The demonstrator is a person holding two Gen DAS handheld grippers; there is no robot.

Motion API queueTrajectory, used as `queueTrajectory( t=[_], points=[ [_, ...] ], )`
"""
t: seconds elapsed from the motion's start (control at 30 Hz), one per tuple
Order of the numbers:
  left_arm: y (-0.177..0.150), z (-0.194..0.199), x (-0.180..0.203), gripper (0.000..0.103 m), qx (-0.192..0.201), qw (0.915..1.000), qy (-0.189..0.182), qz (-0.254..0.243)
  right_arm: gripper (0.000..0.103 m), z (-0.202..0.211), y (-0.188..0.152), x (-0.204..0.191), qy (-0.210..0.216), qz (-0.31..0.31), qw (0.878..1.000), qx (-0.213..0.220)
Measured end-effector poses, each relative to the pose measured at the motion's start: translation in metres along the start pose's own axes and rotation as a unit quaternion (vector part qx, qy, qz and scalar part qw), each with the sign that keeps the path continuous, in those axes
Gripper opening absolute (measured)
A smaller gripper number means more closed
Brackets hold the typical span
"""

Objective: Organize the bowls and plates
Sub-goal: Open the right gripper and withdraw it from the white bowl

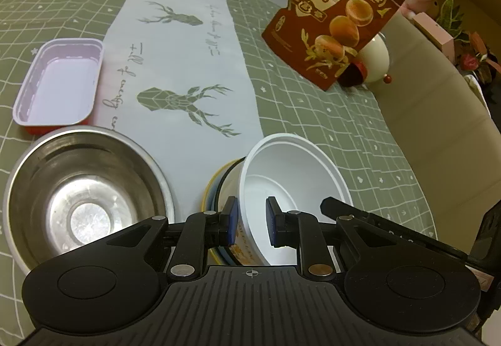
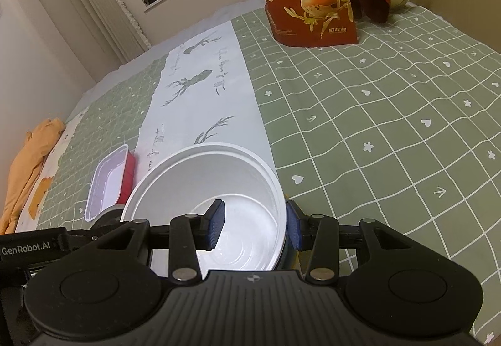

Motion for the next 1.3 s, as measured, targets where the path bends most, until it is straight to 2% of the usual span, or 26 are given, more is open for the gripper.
queueTrajectory(
  t=[0.27, 0.97, 1.3],
  points=[
    [0.001, 0.005, 0.001, 0.021, 0.008, 0.9999, -0.01, -0.001, 0.045, 0.002, -0.001, -0.002, 0.0, 0.005, 1.0, 0.002],
    [-0.001, 0.003, 0.004, 0.021, 0.012, 0.9999, -0.002, -0.012, 0.045, 0.002, -0.003, 0.0, 0.001, 0.002, 1.0, 0.0],
    [0.006, 0.015, -0.003, 0.021, 0.021, 0.9995, -0.02, -0.013, 0.045, 0.007, -0.005, 0.0, -0.004, 0.001, 1.0, 0.008]
  ],
)
Point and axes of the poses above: each gripper's, at about its wrist camera, not at the fingertips, and z roughly against the way its jaws point, x to its right, y to its top, the point moved 2 cm from there along -z, roughly the way its jaws point, and after that the axes turned 10 degrees about z, right-handed, at the moved point
